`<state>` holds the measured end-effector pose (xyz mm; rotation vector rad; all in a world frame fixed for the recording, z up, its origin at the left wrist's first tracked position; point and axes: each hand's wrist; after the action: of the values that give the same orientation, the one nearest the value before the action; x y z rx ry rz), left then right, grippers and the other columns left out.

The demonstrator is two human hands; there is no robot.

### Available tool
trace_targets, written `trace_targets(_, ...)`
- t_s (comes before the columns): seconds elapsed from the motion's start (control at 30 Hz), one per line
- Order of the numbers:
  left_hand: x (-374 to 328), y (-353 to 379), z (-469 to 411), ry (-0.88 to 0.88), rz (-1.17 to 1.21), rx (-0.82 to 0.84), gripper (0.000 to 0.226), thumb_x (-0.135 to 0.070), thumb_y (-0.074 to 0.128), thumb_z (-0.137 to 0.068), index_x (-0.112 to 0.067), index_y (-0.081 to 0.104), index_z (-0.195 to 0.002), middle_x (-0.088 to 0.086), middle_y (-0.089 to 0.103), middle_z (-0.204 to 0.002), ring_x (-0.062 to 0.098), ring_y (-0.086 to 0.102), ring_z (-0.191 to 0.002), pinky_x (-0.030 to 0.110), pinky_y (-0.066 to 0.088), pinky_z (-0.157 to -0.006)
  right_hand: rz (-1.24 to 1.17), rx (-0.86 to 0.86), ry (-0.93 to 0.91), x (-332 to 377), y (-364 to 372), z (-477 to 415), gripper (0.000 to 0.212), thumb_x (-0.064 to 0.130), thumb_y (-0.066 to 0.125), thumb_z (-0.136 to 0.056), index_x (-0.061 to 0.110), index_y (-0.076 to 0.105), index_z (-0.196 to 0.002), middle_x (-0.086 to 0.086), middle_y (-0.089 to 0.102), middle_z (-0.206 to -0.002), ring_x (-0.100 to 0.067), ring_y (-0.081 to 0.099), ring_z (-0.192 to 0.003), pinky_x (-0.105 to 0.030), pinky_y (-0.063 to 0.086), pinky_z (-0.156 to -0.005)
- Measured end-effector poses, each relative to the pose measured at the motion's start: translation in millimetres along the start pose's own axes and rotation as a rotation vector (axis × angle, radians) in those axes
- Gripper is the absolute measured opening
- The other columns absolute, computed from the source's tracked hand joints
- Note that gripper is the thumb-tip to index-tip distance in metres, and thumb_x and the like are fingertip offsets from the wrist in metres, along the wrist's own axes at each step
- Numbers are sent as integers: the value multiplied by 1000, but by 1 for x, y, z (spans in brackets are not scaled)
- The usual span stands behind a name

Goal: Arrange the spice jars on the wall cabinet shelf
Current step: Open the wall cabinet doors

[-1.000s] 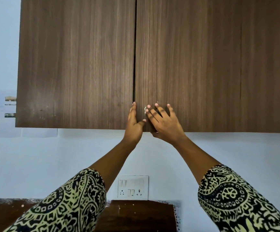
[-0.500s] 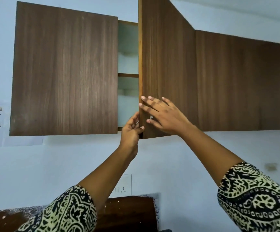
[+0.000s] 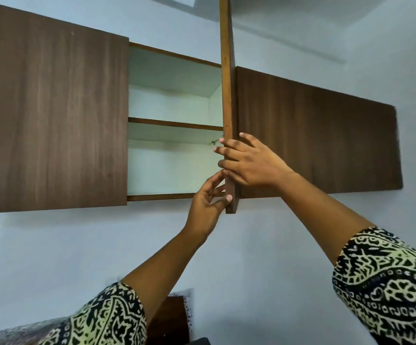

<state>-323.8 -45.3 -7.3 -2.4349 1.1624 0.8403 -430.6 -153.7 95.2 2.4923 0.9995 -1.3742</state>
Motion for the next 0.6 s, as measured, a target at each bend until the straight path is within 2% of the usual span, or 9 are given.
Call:
trace_targets(0.1,16,37,-4,5,24,73,55,-14,64,-88,-43,44,-130,-7,45,-145,13,44,-132,33,45,-102,46,39,-5,-23,-4,32,41,39,32,-91,21,67,-102,-6,63,-126,-27,53,-125,-51,41,-100)
trace_targets(0.2,24,77,-10,34,-4,101,60,-22,62,-89,-38,35,-140,-15,37,-146,5,37,-130,20,40,-100,62,62,24,-45,-6,65,40,38,33,-91,21,68,-101,-5,64,-123,-27,54,-124,-49,42,-99)
trace_targets(0.33,37,129,-24,92,-215,142,73,-37,61,-87,-36,20,-148,-11,21,-156,13,24,-143,38,30,-114,92,88,61,-73,-1,107,38,37,36,-91,20,69,-100,-4,66,-120,-26,55,-122,-47,42,-100)
trace_targets(0.47,54,176,-43,157,-365,122,84,-47,60,-85,-34,7,-150,-11,5,-160,13,9,-147,32,19,-113,115,199,118,-102,3,138,46,41,33,-90,19,66,-114,-7,61,-130,-28,52,-127,-53,36,-104)
trace_targets(0.53,66,194,-53,169,-401,121,89,-55,58,-82,-36,3,-150,-12,-2,-160,15,3,-148,38,16,-115,112,291,157,-116,5,149,53,45,28,-90,20,62,-122,-8,55,-137,-28,46,-132,-55,31,-107)
trace_targets(0.6,77,212,-61,166,-453,118,93,-60,56,-80,-36,0,-150,-11,-7,-160,19,-2,-148,45,13,-116,116,384,167,-130,9,158,62,49,18,-90,21,51,-134,-6,41,-148,-26,32,-141,-52,19,-113)
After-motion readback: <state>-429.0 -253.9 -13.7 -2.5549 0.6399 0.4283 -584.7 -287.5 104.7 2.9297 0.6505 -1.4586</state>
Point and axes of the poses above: each hand's wrist, its own z-axis away from the middle knuckle, its own y-axis out of the palm, x = y × z
